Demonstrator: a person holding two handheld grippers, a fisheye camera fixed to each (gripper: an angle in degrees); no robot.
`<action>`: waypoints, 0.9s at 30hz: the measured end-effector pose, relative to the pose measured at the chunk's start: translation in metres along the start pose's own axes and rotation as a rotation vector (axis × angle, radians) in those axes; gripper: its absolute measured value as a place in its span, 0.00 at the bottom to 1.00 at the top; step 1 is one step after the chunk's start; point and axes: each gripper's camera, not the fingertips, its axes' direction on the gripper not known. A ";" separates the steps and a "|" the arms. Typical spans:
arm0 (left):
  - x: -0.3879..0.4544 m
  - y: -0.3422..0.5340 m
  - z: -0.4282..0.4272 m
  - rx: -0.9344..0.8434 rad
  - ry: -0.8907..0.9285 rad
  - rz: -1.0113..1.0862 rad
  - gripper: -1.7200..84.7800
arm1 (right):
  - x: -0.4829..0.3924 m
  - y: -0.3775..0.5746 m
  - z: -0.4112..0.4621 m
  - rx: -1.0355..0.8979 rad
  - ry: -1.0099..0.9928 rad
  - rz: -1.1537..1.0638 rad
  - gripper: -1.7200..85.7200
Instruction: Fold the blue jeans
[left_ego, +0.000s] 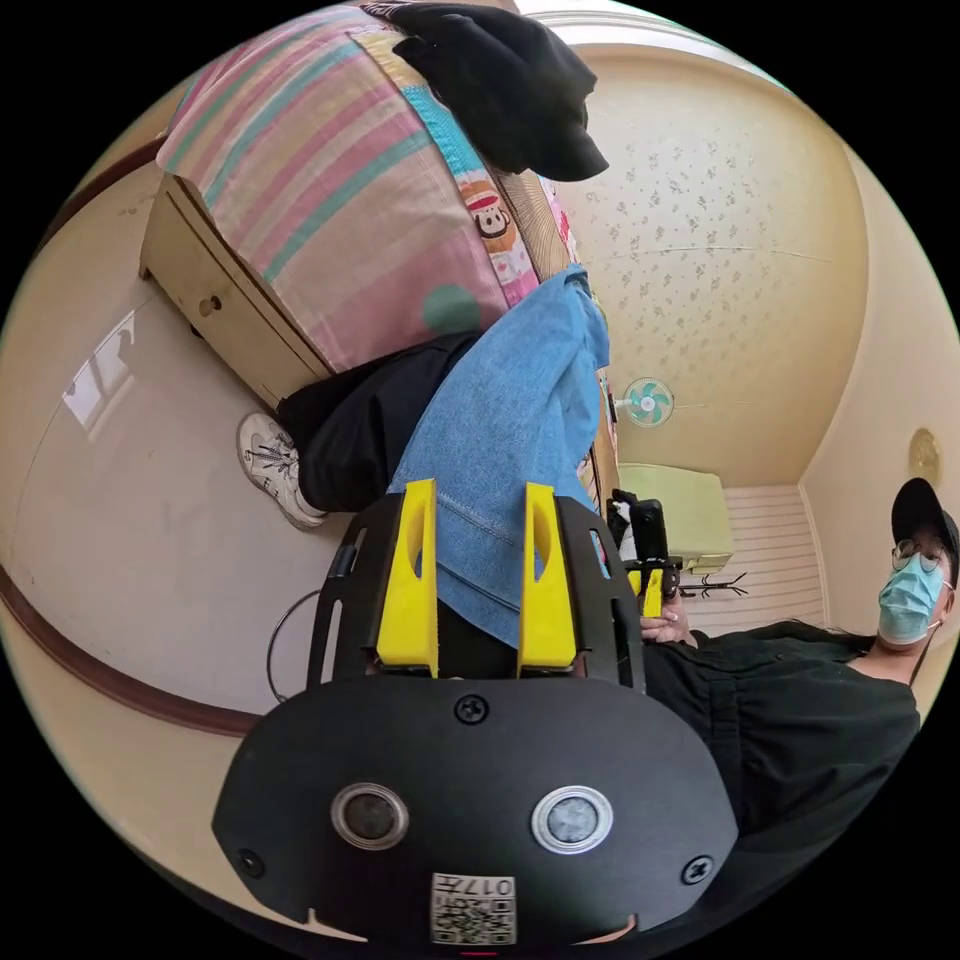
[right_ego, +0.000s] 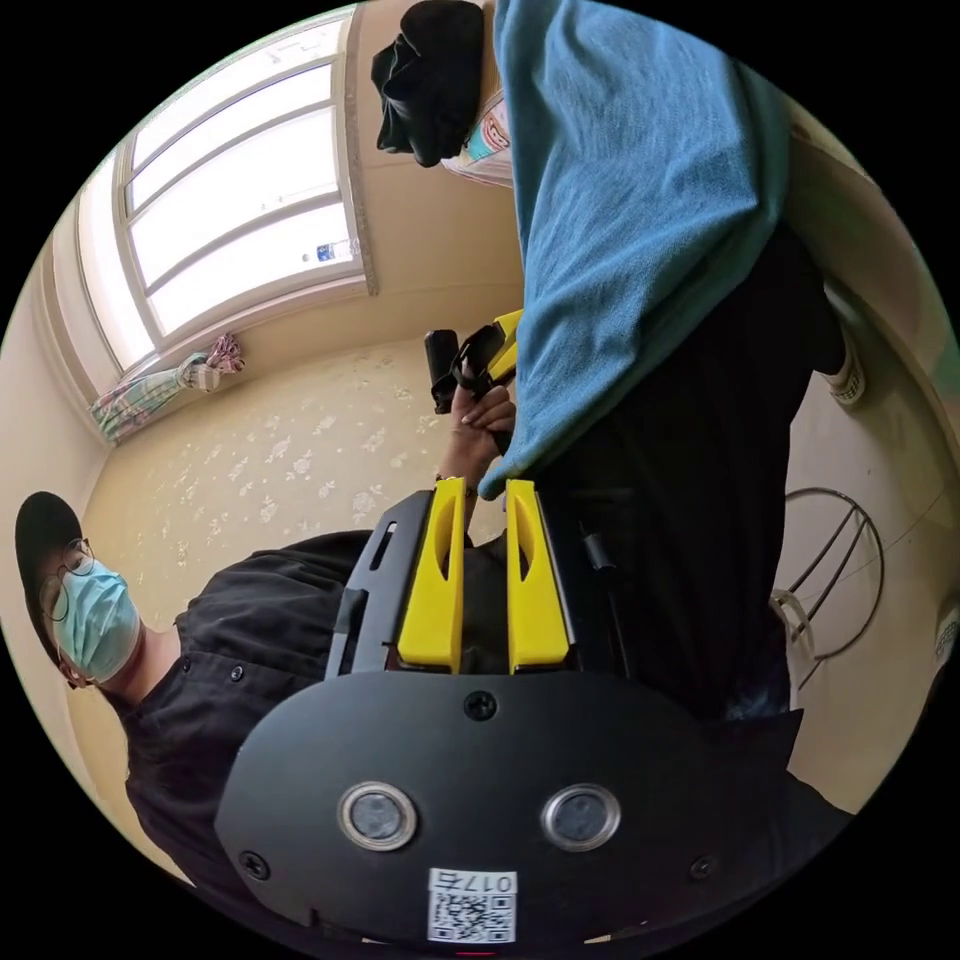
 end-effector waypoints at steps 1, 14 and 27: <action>0.000 0.001 0.000 0.004 0.003 -0.002 0.17 | 0.002 -0.001 -0.002 0.003 -0.006 0.007 0.09; 0.010 0.013 -0.014 -0.003 -0.031 0.044 0.16 | 0.057 -0.013 -0.046 0.034 -0.166 0.264 0.12; 0.013 0.026 -0.021 0.023 -0.041 0.045 0.16 | 0.066 -0.019 -0.064 -0.047 -0.313 0.276 0.04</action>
